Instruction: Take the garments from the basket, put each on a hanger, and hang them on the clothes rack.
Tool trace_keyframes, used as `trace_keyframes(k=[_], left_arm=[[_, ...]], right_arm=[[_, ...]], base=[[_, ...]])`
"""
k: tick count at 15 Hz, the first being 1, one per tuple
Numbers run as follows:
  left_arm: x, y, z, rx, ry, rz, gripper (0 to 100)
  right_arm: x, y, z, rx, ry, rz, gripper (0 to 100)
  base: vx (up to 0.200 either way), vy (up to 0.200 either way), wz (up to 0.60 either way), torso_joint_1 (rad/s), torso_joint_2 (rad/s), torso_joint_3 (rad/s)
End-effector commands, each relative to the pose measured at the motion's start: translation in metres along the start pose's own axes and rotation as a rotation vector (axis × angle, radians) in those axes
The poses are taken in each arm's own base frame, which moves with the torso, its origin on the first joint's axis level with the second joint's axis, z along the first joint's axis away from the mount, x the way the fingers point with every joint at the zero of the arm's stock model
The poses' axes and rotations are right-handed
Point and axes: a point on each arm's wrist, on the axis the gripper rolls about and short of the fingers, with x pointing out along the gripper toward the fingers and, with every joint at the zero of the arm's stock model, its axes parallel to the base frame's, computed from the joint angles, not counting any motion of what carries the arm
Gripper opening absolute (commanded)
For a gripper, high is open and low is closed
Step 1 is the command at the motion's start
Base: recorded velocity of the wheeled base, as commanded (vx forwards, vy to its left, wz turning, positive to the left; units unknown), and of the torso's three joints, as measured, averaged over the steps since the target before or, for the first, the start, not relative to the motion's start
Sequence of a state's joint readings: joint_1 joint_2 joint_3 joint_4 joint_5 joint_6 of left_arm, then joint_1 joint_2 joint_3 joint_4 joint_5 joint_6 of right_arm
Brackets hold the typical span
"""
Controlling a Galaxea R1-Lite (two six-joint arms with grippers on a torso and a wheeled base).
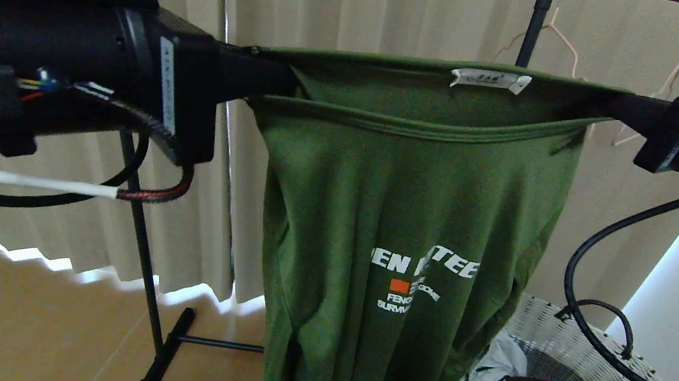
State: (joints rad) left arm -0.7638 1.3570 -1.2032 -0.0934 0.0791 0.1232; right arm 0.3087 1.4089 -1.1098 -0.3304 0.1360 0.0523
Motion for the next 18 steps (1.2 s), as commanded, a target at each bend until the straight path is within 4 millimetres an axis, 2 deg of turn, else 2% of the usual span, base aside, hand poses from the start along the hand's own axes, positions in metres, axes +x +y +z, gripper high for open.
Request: trace_keyframes(k=[1, 2, 5, 7, 8, 12, 18], left_arm=[[0.026, 0.007, -0.011, 0.034, 0.033, 0.086, 0], [0.045, 0.015, -0.015, 0.079, -0.006, 0.188, 0], [0.05, 0.012, -0.02, 0.077, -0.009, 0.181, 0], [0.048, 0.01, -0.031, 0.089, 0.029, 0.176, 0], [0.043, 0.01, -0.034, 0.09, 0.034, 0.174, 0], [0.034, 0.012, -0.022, 0.087, -0.006, 0.182, 0], [0.027, 0.012, -0.021, 0.087, 0.005, 0.174, 0]], right_arm=[[-0.029, 0.005, 0.018, -0.009, -0.056, 0.0, 0], [-0.055, 0.009, 0.025, -0.009, -0.042, 0.001, 0], [-0.074, 0.018, 0.009, 0.003, 0.042, 0.04, 0], [-0.076, 0.022, -0.006, 0.007, 0.08, 0.065, 0], [-0.075, 0.023, -0.007, 0.005, 0.079, 0.075, 0], [-0.073, 0.024, 0.0, 0.003, 0.04, 0.081, 0], [-0.072, 0.024, 0.001, -0.001, 0.014, 0.084, 0]], base=[[0.0, 0.0, 0.0, 0.0, 0.0, 0.0], [0.0, 0.0, 0.0, 0.0, 0.0, 0.0], [0.0, 0.0, 0.0, 0.0, 0.0, 0.0], [0.0, 0.0, 0.0, 0.0, 0.0, 0.0], [0.0, 0.0, 0.0, 0.0, 0.0, 0.0], [0.0, 0.0, 0.0, 0.0, 0.0, 0.0], [0.0, 0.0, 0.0, 0.0, 0.0, 0.0]])
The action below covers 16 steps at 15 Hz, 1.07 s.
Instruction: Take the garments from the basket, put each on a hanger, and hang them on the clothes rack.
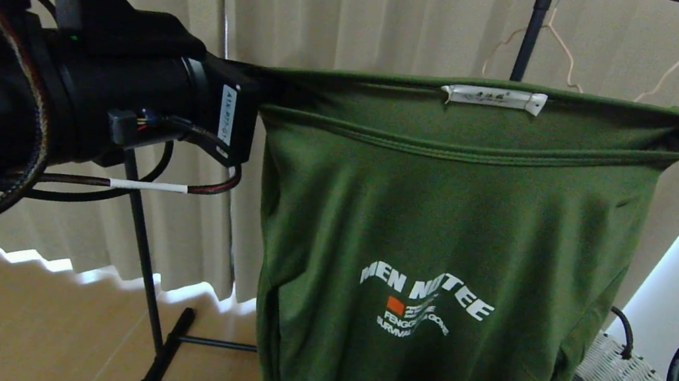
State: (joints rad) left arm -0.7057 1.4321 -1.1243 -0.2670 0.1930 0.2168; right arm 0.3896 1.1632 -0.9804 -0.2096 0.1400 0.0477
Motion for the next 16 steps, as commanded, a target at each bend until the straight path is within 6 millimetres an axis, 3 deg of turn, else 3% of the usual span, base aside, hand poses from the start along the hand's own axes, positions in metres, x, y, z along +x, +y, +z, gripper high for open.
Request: trace_keyframes(k=[1, 2, 3, 7, 12, 16], left_arm=[[-0.002, 0.001, 0.001, -0.003, -0.004, 0.001, 0], [-0.002, 0.001, 0.001, -0.003, -0.005, 0.002, 0], [-0.002, 0.001, 0.001, -0.003, -0.004, 0.001, 0], [0.004, 0.001, -0.002, -0.004, 0.01, 0.015, 0], [0.02, 0.021, -0.007, -0.011, 0.044, 0.153, 0], [0.02, 0.022, -0.007, -0.023, 0.043, 0.162, 0]], right_arm=[[0.0, 0.0, -0.001, 0.001, 0.005, -0.002, 0], [0.0, 0.0, -0.001, 0.001, 0.005, -0.002, 0], [0.0, 0.0, -0.002, 0.0, 0.011, -0.002, 100], [-0.003, 0.0, -0.012, -0.009, 0.036, -0.002, 100], [-0.01, 0.003, -0.009, -0.007, 0.017, 0.09, 100], [-0.019, 0.006, -0.009, -0.008, 0.007, 0.176, 100]], base=[[0.0, 0.0, 0.0, 0.0, 0.0, 0.0], [0.0, 0.0, 0.0, 0.0, 0.0, 0.0], [0.0, 0.0, 0.0, 0.0, 0.0, 0.0], [0.0, 0.0, 0.0, 0.0, 0.0, 0.0], [0.0, 0.0, 0.0, 0.0, 0.0, 0.0], [0.0, 0.0, 0.0, 0.0, 0.0, 0.0]])
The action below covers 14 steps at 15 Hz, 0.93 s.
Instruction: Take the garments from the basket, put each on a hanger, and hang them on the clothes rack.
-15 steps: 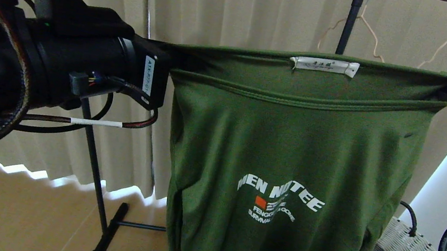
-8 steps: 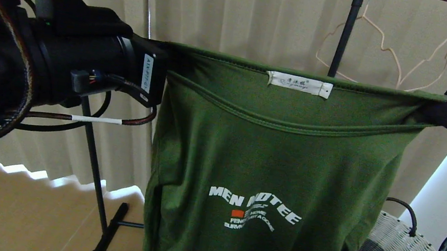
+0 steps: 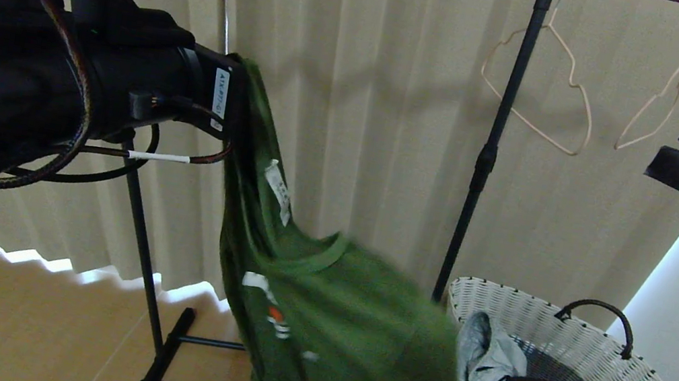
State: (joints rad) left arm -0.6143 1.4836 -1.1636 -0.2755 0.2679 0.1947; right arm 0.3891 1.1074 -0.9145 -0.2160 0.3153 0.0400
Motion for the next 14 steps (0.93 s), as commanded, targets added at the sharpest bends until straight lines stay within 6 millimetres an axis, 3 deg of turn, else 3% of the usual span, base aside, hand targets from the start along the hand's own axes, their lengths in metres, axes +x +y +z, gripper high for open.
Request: trace_keyframes(k=[1, 5, 14], left_arm=[[0.002, 0.001, -0.001, 0.001, 0.004, 0.004, 0], [0.002, 0.009, -0.005, 0.004, 0.022, 0.033, 0], [-0.073, 0.035, -0.038, -0.02, 0.183, 0.034, 0]], right_arm=[[-0.005, 0.002, 0.0, -0.003, -0.007, 0.003, 100], [-0.006, 0.001, -0.003, -0.006, 0.0, -0.01, 100], [-0.02, -0.035, -0.044, -0.145, 0.172, -0.558, 100]], base=[[0.0, 0.0, 0.0, 0.0, 0.0, 0.0], [0.0, 0.0, 0.0, 0.0, 0.0, 0.0], [0.0, 0.0, 0.0, 0.0, 0.0, 0.0]])
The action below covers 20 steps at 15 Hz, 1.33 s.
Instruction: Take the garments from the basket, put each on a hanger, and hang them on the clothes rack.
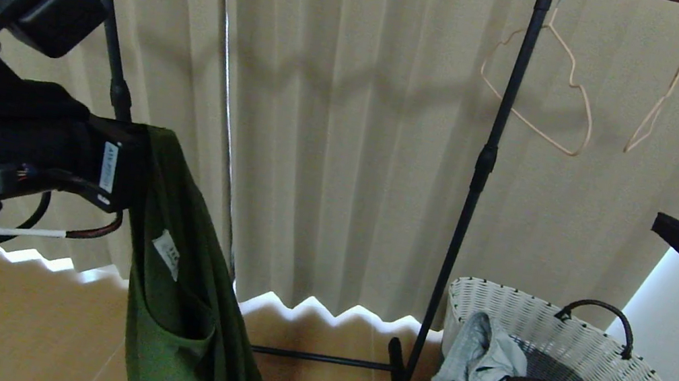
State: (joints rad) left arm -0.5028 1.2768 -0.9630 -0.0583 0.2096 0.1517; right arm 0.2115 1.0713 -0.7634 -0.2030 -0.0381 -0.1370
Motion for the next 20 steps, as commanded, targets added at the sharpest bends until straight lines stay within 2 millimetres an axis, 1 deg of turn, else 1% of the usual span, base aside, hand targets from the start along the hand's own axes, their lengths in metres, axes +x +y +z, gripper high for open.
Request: trace_keyframes(k=[1, 2, 5, 7, 11, 13, 15, 20], left_arm=[[-0.023, 0.012, -0.001, -0.035, -0.036, 0.026, 0], [-0.024, 0.015, -0.002, -0.037, -0.035, 0.038, 0], [-0.036, 0.019, -0.02, -0.046, -0.012, 0.063, 0], [-0.044, 0.022, -0.027, -0.059, -0.013, 0.084, 0], [-0.05, 0.024, -0.026, -0.063, -0.03, 0.093, 0], [-0.049, 0.023, -0.026, -0.063, -0.028, 0.091, 0], [-0.049, 0.024, -0.026, -0.063, -0.03, 0.091, 0], [-0.05, 0.024, -0.023, -0.063, -0.049, 0.096, 0]], right_arm=[[0.002, -0.009, -0.01, -0.042, 0.041, -0.074, 100], [0.002, -0.011, -0.011, -0.052, 0.046, -0.09, 100], [-0.006, -0.013, -0.015, -0.064, 0.028, -0.124, 100], [-0.007, -0.012, -0.018, -0.081, -0.004, -0.128, 100], [-0.003, -0.012, -0.025, -0.089, -0.064, -0.132, 100], [-0.002, -0.011, -0.03, -0.088, -0.065, -0.123, 100], [-0.001, -0.01, -0.029, -0.091, -0.101, -0.102, 100], [0.0, -0.01, -0.032, -0.089, -0.088, -0.096, 100]], base=[[0.0, 0.0, 0.0, 0.0, 0.0, 0.0], [0.0, 0.0, 0.0, 0.0, 0.0, 0.0], [0.0, 0.0, 0.0, 0.0, 0.0, 0.0], [0.0, 0.0, 0.0, 0.0, 0.0, 0.0], [0.0, 0.0, 0.0, 0.0, 0.0, 0.0], [0.0, 0.0, 0.0, 0.0, 0.0, 0.0], [0.0, 0.0, 0.0, 0.0, 0.0, 0.0], [0.0, 0.0, 0.0, 0.004, -0.04, -0.034]])
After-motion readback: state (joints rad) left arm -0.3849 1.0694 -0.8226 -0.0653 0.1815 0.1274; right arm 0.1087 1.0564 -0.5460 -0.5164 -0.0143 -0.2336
